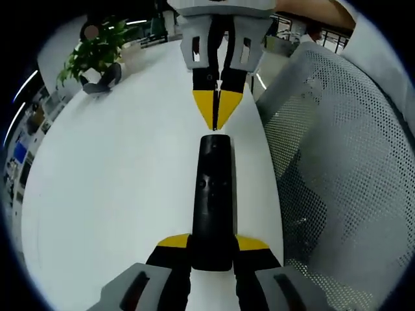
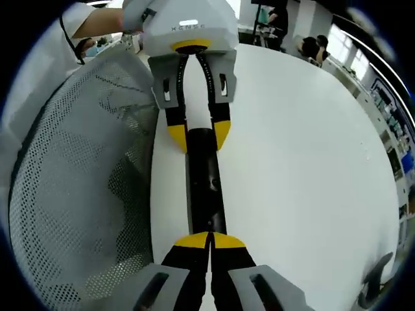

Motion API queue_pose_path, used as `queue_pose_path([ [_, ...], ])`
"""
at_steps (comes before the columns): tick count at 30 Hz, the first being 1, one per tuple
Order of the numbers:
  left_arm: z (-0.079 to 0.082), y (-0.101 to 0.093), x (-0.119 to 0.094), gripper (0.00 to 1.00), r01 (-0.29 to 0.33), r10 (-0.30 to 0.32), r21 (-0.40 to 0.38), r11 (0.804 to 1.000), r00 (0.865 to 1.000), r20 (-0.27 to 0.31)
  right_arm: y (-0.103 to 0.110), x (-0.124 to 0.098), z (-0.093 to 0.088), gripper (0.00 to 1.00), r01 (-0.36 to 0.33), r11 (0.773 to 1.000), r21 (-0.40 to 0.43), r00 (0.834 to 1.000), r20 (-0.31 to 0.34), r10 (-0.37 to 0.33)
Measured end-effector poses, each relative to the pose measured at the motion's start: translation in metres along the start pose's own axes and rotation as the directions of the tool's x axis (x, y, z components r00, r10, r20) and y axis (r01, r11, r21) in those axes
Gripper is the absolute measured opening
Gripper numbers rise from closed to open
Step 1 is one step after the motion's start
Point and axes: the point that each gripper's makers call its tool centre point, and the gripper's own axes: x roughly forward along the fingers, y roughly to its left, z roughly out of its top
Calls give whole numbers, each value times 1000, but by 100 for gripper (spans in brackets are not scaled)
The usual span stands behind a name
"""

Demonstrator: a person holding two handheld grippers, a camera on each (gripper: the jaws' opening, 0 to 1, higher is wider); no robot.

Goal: Press the specified remote control buttons in sequence, fully releasing each button before pressing the next.

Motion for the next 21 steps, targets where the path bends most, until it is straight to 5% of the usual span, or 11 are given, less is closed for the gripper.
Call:
queue_pose_path([
  [14,0,1,-1,24,2,-1,-16,1000,998,66,-1,9,-1,0,-19,1000,-25,1000,-25,18],
  [21,0,1,-1,24,9,-7,-12,1000,995,97,0,12,-1,0,11,992,-127,997,-79,-21],
])
